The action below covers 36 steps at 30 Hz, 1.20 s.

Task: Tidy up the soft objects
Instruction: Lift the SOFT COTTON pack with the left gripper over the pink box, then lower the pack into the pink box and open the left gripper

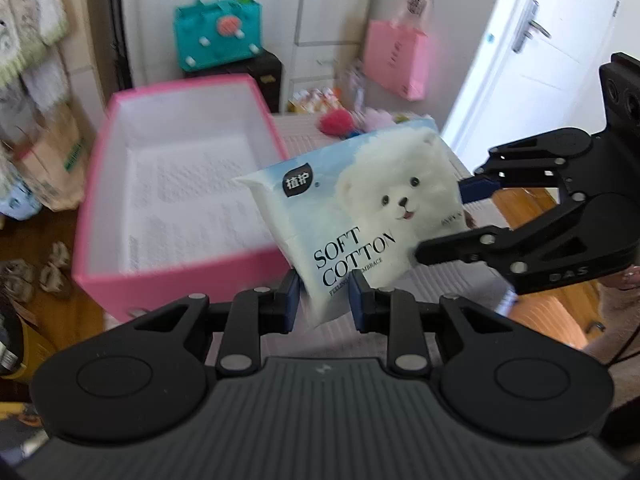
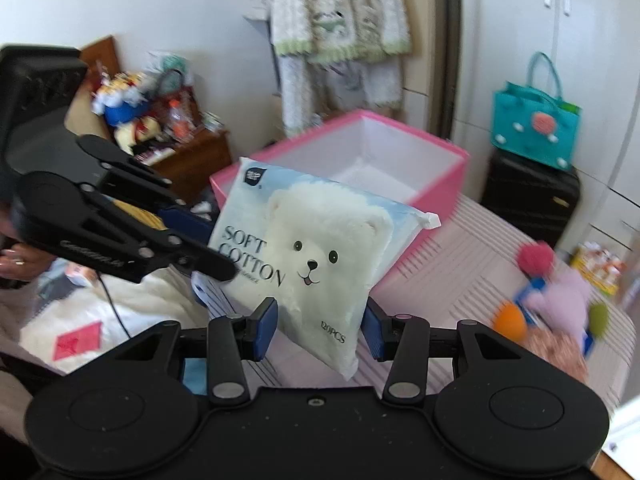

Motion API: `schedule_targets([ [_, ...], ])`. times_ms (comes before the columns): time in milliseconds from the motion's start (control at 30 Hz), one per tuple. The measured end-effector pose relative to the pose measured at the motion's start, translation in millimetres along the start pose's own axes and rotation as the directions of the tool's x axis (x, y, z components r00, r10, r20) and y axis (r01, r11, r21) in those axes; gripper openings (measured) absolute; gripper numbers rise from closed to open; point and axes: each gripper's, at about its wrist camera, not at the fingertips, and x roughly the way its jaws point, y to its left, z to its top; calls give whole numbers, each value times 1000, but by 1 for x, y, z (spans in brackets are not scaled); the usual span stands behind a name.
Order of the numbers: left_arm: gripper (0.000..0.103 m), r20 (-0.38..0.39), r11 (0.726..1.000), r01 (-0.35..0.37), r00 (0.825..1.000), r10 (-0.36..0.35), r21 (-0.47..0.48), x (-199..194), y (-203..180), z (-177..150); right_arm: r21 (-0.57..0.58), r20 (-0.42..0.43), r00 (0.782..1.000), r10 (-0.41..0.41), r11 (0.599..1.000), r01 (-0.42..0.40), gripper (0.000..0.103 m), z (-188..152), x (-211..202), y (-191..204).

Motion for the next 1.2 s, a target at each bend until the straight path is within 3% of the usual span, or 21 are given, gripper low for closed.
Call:
schedule_targets([
  [100,25,0,1000,-27,1000,27,-6,-1,18,11,-2,30,999,44,999,-44,51,18,6,-7],
  [167,25,-17,999,-20,1000,19,-33,2,31,19,-16,59,997,50,999,-49,46,30,11,-11],
  [300,25,26,996,-79,996,81,-49,5,48,39,-31,88,995,51,998,-48,34,54,25,-25],
  [367,25,49,994,-97,994,100,-58,7,57,50,-28,87,995,46,999,-43,23,67,34,-34],
  [533,25,70,986,-131,988,139,-105,22,87,78,32,48,996,73,997,-74,20,98,69,-65],
  [833,25,-86,962,-222,974,210,-157,91,131,114,95,-89,995,50,995,-41,20,131,151,-88],
  [967,25,-142,958,-272,956,258,-91,116,141,127,121,-151,987,57,992,-39,20,139,181,-100],
  [1200,25,-230,948,-313,928,292,-59,145,155,138,195,-203,974,99,979,-58,20,137,207,-122],
])
